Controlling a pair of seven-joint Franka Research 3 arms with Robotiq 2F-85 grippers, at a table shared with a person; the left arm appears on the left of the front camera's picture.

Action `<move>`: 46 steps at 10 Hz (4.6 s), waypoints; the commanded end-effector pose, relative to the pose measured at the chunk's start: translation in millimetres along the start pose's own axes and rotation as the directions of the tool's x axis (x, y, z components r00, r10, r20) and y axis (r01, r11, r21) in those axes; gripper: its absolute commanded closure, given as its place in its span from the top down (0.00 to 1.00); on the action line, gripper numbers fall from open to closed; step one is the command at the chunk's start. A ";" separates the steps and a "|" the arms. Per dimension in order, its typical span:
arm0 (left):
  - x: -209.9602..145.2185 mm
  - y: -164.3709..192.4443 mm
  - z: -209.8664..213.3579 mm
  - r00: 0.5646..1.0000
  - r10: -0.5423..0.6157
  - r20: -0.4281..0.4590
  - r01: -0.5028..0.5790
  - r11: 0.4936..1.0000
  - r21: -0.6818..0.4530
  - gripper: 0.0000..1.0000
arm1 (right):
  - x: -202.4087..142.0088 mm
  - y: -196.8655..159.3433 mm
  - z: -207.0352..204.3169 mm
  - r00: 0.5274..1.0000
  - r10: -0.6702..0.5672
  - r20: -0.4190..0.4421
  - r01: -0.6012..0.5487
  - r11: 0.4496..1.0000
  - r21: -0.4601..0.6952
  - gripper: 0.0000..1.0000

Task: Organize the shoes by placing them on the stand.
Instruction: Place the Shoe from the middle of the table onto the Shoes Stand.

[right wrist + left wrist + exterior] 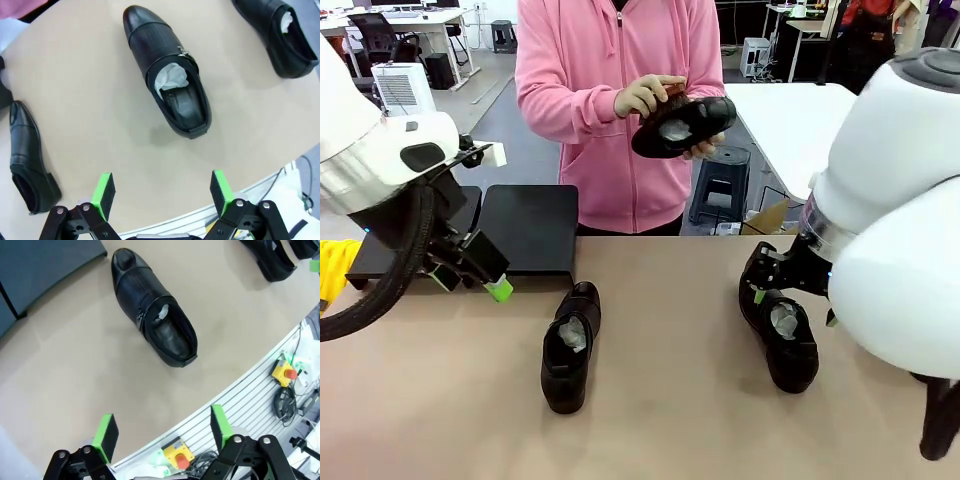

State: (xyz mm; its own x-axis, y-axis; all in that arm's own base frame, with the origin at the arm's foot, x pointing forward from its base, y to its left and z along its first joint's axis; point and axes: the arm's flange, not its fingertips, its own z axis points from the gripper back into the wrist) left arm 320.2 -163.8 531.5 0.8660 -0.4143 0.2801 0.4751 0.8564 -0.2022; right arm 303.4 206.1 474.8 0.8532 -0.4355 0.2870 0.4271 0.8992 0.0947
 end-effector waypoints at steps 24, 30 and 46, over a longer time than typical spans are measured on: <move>80.7 -85.8 -202.0 0.939 0.332 -0.092 -0.294 0.911 0.290 0.59 | -6.3 -1.7 9.7 0.999 -0.019 0.026 0.019 1.000 0.002 1.00; 82.1 -80.2 -220.9 0.929 0.339 -0.151 -0.270 0.897 0.350 0.28 | -6.3 -1.7 9.7 0.999 -0.019 0.026 0.019 1.000 0.002 1.00; 104.2 63.0 -46.6 0.968 0.242 0.065 -0.248 0.897 0.366 0.00 | -92.6 8.1 33.8 0.955 0.262 -0.137 -0.253 0.964 0.078 1.00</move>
State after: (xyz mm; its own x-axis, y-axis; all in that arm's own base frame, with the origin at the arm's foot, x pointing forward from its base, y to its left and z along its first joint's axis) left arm 431.9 -173.5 507.8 0.9557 -0.1520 0.2520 0.1369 0.9876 0.0768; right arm 209.2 262.5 488.2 0.9638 -0.1860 0.1910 0.1711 0.9810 0.0919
